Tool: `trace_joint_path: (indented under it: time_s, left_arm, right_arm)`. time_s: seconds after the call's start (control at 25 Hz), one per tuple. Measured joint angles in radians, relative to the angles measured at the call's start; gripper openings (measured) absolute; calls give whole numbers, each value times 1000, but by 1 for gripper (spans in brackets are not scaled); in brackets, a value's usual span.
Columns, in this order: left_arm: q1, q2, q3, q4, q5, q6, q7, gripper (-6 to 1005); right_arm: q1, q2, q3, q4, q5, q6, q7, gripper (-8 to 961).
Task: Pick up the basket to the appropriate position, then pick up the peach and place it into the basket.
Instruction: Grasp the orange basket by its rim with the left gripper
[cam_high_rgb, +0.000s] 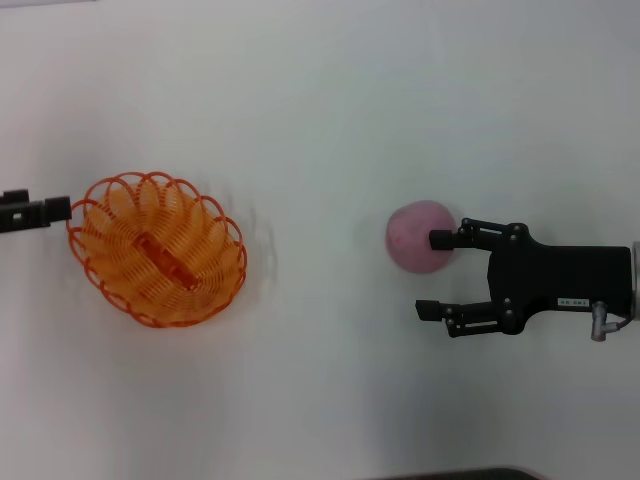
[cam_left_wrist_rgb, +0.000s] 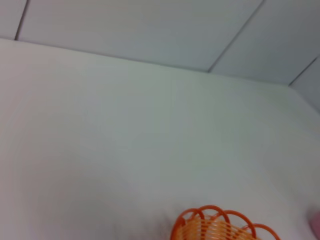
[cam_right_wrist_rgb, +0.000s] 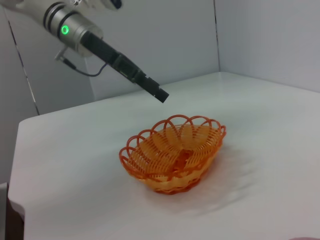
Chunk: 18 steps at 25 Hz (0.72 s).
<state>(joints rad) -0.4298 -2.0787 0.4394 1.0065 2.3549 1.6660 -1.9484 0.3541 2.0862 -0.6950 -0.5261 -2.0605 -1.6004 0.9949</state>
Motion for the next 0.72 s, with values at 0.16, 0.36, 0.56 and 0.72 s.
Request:
trace_joint_path:
  time_s: [0.16,0.36,0.56,0.72]
  left_arm:
    - [-51,0,96,46,39,-5,-53,838]
    - [-104,-14,216,88,129,-66,-109,839]
    - [-126,-25,295,121,186,-121,-145,839]
    - [-155,-25,331,119,224,-131,-157,838]
  right_arm:
    - [1,0,-1,0,1,-2,2,929]
    - [2,0,-1,-1,-1,0,2,928]
    - [2,0,-1,-1,-1,1,2,928]
    - [2,0,-1,-2,-1,-1,2,928]
